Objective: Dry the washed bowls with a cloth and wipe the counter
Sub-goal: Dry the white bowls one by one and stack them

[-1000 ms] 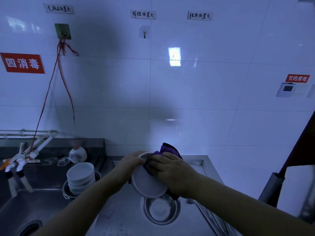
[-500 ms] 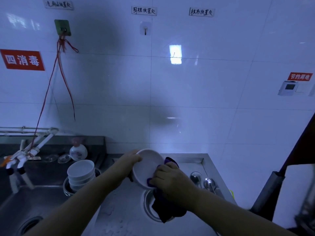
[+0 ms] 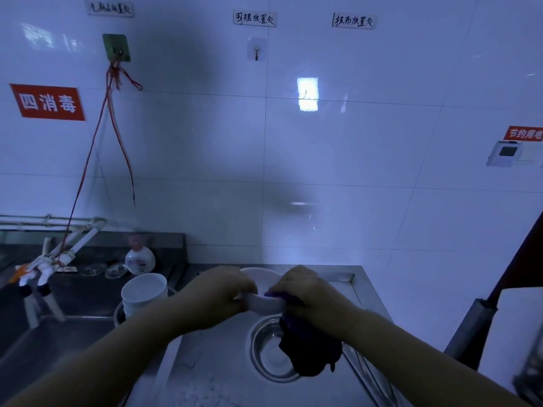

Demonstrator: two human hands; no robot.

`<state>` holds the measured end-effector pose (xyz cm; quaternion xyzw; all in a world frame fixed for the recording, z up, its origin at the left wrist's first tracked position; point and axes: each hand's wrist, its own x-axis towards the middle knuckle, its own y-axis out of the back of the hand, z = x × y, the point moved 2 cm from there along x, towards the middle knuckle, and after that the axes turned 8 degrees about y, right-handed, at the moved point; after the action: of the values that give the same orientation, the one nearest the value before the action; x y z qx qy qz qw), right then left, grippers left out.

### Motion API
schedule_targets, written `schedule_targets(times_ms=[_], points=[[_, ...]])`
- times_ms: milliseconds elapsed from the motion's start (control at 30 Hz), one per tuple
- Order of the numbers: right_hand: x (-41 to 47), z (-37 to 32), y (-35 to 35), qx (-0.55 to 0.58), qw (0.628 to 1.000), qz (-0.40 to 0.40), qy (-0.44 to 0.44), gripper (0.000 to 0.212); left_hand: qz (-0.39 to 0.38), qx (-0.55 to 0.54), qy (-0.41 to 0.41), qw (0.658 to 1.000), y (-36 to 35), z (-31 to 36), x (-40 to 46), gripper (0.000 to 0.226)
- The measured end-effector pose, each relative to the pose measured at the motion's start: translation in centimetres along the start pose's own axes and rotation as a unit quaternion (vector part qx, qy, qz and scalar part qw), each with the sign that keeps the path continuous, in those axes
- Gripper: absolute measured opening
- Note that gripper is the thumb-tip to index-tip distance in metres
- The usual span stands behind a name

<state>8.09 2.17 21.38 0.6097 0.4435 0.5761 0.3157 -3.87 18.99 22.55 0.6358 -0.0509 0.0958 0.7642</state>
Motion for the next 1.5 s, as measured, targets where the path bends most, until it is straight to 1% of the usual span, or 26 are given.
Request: schedule_targets(times_ms=[67, 100, 167, 200, 267, 300, 367, 400, 467, 500, 567, 633, 667, 733, 767, 833, 900, 967, 1000, 1033, 1100, 1133, 1167, 1267, 1367, 1500], points=[[-0.2, 0.4, 1.1, 0.035, 0.993, 0.108, -0.038, 0.028, -0.012, -0.141, 0.060, 0.988, -0.2, -0.4, -0.4, 0.008], [-0.3, 0.6, 1.7, 0.055, 0.981, 0.174, -0.071, 0.030, -0.018, -0.232, 0.090, 0.968, -0.4, -0.5, -0.6, 0.007], [-0.1, 0.9, 2.5, 0.080, 0.947, 0.284, -0.127, 0.030, -0.019, -0.403, 0.148, 0.903, -1.1, 0.0, -1.0, 0.011], [0.1, 0.8, 2.6, 0.080, 0.936, 0.314, -0.135, 0.027, -0.019, -0.474, 0.171, 0.864, -1.5, 0.5, -1.0, 0.014], [0.8, -0.1, 2.3, 0.061, 0.939, 0.321, -0.110, 0.026, -0.016, -0.592, 0.192, 0.783, -2.0, 1.8, -0.7, 0.015], [1.2, -0.6, 1.9, 0.047, 0.947, 0.305, -0.091, 0.032, -0.011, -0.630, 0.195, 0.751, -2.1, 2.3, -0.5, 0.017], [1.4, -1.5, 0.4, 0.011, 0.957, 0.282, -0.063, 0.049, -0.001, -0.682, 0.199, 0.704, -2.1, 3.1, 0.0, 0.027], [1.4, -1.9, -0.2, -0.009, 0.957, 0.286, -0.052, 0.051, 0.001, -0.706, 0.197, 0.680, -2.0, 3.4, 0.1, 0.028], [1.2, -2.3, -1.2, -0.073, 0.951, 0.299, -0.019, 0.043, -0.003, -0.750, 0.180, 0.637, -1.9, 3.9, 0.3, 0.027], [1.1, -2.4, -1.6, -0.107, 0.949, 0.298, -0.005, 0.040, -0.005, -0.761, 0.173, 0.625, -1.9, 4.0, 0.3, 0.028], [1.0, -2.3, -1.5, -0.144, 0.943, 0.300, 0.011, 0.036, -0.009, -0.772, 0.161, 0.615, -1.8, 4.4, 0.3, 0.031], [1.3, -2.0, -0.6, -0.128, 0.939, 0.320, 0.005, 0.036, -0.015, -0.766, 0.158, 0.623, -1.8, 4.6, 0.3, 0.034], [1.5, -1.8, 0.0, -0.099, 0.937, 0.335, -0.009, 0.037, -0.012, -0.758, 0.164, 0.631, -1.8, 4.7, 0.3, 0.035], [1.8, -1.1, 1.3, 0.003, 0.926, 0.371, -0.064, 0.030, 0.004, -0.739, 0.166, 0.653, -1.7, 4.7, 0.3, 0.037], [1.9, -0.7, 1.8, 0.069, 0.916, 0.382, -0.103, 0.026, 0.012, -0.730, 0.161, 0.664, -1.5, 4.8, 0.3, 0.038], [1.8, 0.0, 2.1, 0.191, 0.885, 0.386, -0.175, 0.027, 0.024, -0.719, 0.150, 0.678, -1.0, 4.9, 0.3, 0.037], [1.3, 0.3, 1.6, 0.259, 0.856, 0.393, -0.212, 0.031, 0.033, -0.724, 0.145, 0.674, -0.7, 4.9, 0.3, 0.034], [0.9, -0.1, 0.9, 0.276, 0.842, 0.403, -0.226, 0.033, 0.042, -0.740, 0.150, 0.654, -0.6, 4.8, 0.2, 0.034], [0.6, -0.3, 0.4, 0.271, 0.840, 0.410, -0.233, 0.033, 0.047, -0.753, 0.154, 0.638, -0.6, 4.8, 0.2, 0.035], [0.4, -0.4, 0.0, 0.244, 0.843, 0.416, -0.238, 0.033, 0.054, -0.771, 0.156, 0.615, -0.6, 4.8, 0.2, 0.035], [0.2, -0.8, -0.5, 0.148, 0.861, 0.424, -0.238, 0.034, 0.072, -0.810, 0.155, 0.561, -0.6, 4.6, 0.3, 0.035], [0.1, -1.0, -0.5, 0.108, 0.866, 0.430, -0.234, 0.036, 0.080, -0.821, 0.156, 0.544, -0.4, 4.6, 0.4, 0.034], [0.2, -1.1, -0.3, 0.078, 0.867, 0.436, -0.228, 0.037, 0.087, -0.826, 0.159, 0.534, -0.3, 4.6, 0.4, 0.032], [0.4, -1.6, 0.5, -0.004, 0.873, 0.452, -0.185, 0.039, 0.097, -0.826, 0.172, 0.528, -0.2, 4.8, 0.5, 0.028], [0.8, -2.4, 0.1, -0.088, 0.897, 0.416, -0.120, 0.037, 0.101, -0.822, 0.179, 0.531, -0.4, 5.0, 0.4, 0.028], [0.7, -3.0, -0.8, -0.116, 0.915, 0.385, -0.039, 0.035, 0.109, -0.824, 0.184, 0.525, 0.2, 4.6, 0.4, 0.026]])
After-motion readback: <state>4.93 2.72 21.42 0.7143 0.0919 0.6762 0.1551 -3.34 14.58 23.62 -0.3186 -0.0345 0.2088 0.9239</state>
